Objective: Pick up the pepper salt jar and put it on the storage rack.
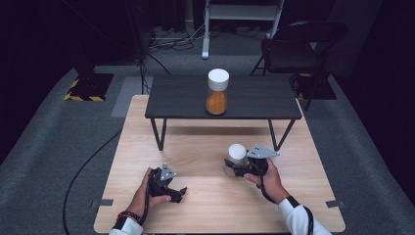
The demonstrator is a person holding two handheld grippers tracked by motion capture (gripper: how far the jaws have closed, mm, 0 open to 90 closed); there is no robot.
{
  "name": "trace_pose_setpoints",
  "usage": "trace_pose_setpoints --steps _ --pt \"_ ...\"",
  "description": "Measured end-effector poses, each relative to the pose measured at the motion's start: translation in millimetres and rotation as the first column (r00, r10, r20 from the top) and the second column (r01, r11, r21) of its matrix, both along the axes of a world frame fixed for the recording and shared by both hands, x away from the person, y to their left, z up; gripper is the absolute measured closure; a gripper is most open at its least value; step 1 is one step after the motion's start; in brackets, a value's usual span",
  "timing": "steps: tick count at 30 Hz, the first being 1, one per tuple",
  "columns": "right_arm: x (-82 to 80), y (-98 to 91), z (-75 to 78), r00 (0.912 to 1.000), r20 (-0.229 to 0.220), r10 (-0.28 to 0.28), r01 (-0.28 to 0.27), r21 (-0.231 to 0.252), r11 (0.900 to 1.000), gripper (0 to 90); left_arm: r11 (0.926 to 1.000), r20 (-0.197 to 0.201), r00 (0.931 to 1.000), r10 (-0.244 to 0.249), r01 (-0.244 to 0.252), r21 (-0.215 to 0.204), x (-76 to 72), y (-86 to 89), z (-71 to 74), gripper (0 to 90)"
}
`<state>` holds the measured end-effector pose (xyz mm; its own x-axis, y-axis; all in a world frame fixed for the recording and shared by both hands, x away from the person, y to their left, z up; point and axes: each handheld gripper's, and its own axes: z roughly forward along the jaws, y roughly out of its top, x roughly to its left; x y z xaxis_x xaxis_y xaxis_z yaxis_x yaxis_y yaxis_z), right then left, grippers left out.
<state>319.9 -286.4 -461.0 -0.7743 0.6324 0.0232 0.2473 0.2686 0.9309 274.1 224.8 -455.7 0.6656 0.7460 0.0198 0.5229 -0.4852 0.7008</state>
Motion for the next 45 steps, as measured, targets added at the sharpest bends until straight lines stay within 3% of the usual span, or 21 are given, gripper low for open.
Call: trace_pose_setpoints --steps 8,22,33,39,45 --pt "-3.8 1.9 -0.6 0.9993 0.038 -0.001 0.002 -0.018 0.9998 34.3 1.0000 0.000 1.0000 0.000 0.000 0.000 0.0 0.0 0.1 0.4" --pt "-11.1 -7.2 3.2 0.9988 0.035 -0.035 0.035 0.011 0.9993 34.4 1.0000 0.001 1.0000 0.000 0.000 0.001 -0.1 -0.1 0.0 0.4" --pt "-21.5 -26.4 33.4 0.9954 0.070 -0.064 0.065 -0.010 0.9978 34.5 1.0000 0.001 1.0000 0.000 0.000 0.000 -0.1 -0.1 0.0 0.4" --pt "-29.6 -33.0 49.1 0.9912 0.104 -0.082 0.083 -0.005 0.9966 34.4 1.0000 0.001 1.0000 0.001 -0.001 0.001 -0.3 -0.2 0.0 0.4" --pt "-32.5 -35.6 63.7 0.9901 0.105 -0.093 0.092 0.016 0.9956 34.5 1.0000 0.001 1.0000 0.001 -0.001 0.001 -0.3 -0.2 0.0 0.4"
